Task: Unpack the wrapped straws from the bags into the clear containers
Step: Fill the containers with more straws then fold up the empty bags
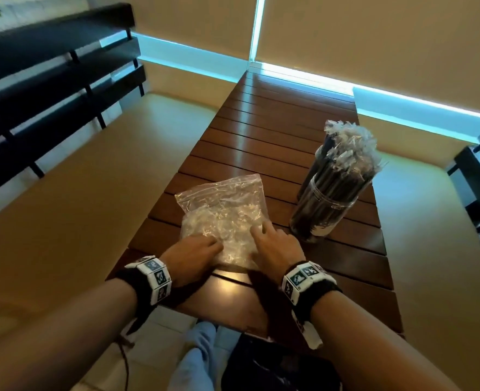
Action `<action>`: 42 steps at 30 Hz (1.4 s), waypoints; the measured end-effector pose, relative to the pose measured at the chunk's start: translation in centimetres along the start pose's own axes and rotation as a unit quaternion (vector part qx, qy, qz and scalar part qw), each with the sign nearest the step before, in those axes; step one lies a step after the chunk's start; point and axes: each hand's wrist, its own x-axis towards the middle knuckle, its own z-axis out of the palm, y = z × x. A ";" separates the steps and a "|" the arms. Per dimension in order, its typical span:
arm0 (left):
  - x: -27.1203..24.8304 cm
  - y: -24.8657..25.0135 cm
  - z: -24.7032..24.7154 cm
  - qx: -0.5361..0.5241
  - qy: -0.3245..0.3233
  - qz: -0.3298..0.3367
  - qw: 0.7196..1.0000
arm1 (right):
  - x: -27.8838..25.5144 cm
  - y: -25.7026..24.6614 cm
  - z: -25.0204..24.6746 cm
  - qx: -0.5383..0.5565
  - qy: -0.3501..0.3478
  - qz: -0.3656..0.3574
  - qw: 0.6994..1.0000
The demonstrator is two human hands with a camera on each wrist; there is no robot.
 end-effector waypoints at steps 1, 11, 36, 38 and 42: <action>0.4 0.0 0.0 0.000 0.006 -0.026 1.000 | -0.2 -0.1 -0.4 -0.009 0.009 -0.045 0.999; 3.8 -2.0 -1.8 -0.066 -0.130 -0.237 0.961 | -0.1 -1.6 -2.0 0.013 0.001 -0.185 0.983; 5.1 -5.0 -2.7 -0.114 -0.049 -0.114 0.986 | 2.3 1.1 -3.5 0.058 -0.060 0.007 0.996; 5.6 -5.1 -2.5 -0.079 -0.050 -0.168 0.981 | 2.7 1.5 -2.5 0.162 -0.111 0.081 0.977; 5.5 -4.9 -1.2 0.065 0.099 -0.061 0.991 | 3.9 1.4 -0.6 0.196 -0.155 0.164 0.954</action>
